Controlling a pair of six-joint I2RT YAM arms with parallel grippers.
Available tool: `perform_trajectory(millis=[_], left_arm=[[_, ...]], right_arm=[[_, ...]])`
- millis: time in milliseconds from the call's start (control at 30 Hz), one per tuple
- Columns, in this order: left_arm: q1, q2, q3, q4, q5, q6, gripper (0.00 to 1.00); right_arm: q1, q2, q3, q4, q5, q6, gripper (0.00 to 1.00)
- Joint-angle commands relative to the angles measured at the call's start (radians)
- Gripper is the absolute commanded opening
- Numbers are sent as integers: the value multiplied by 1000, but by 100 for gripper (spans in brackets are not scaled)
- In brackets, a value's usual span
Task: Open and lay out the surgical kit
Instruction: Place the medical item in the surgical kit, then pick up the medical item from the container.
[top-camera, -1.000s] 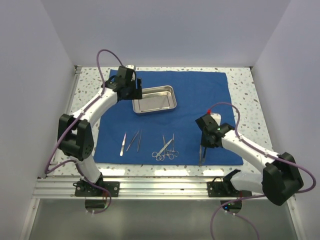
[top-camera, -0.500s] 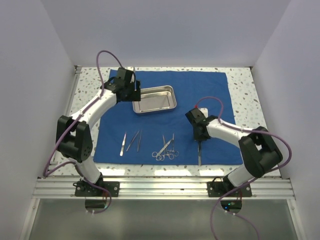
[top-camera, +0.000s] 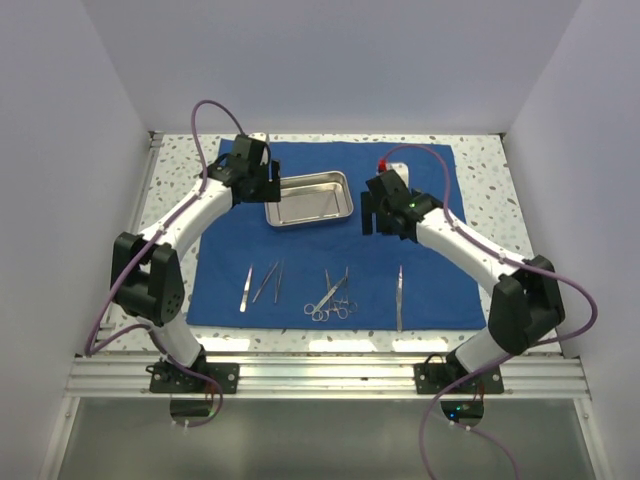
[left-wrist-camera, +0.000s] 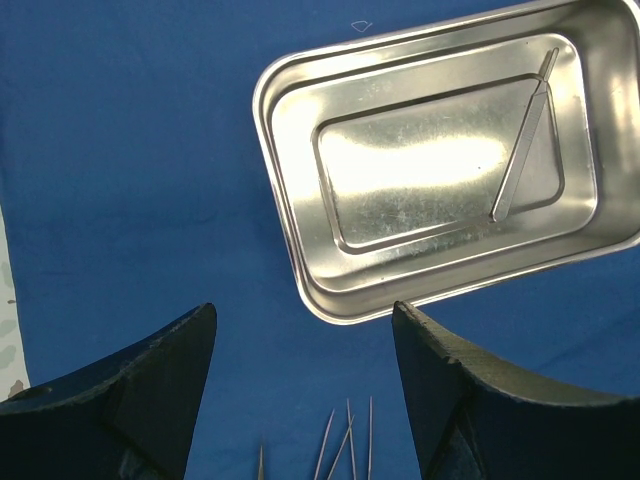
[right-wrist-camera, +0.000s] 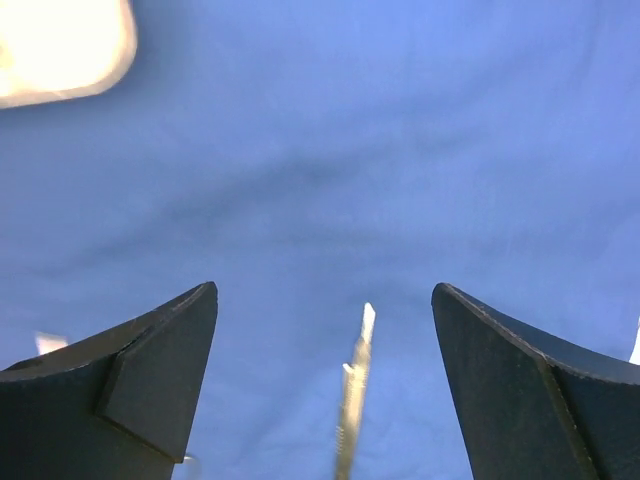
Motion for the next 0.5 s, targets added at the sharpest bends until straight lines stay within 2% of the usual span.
perform_trajectory(millis=[0,167,300,333,467], left_arm=[[6,-51,-3,9,-4,15,75],[6,-56,-14,16,-1,3,75],[6,-71,-23,13,-4,0,75],[6,-76,-27,13,-4,0,75],[6,-103,-52,3,-6,1,75]], right_arm=[[-3,-30,183,-45,5,-49,92],[-3,177,563,-82,-76,-54,87],[-3,462,865,-149,-162,-26,86],[-3,508,986,-181,-177,-17,86],[-3,732,1253,-240,-248,5,83]])
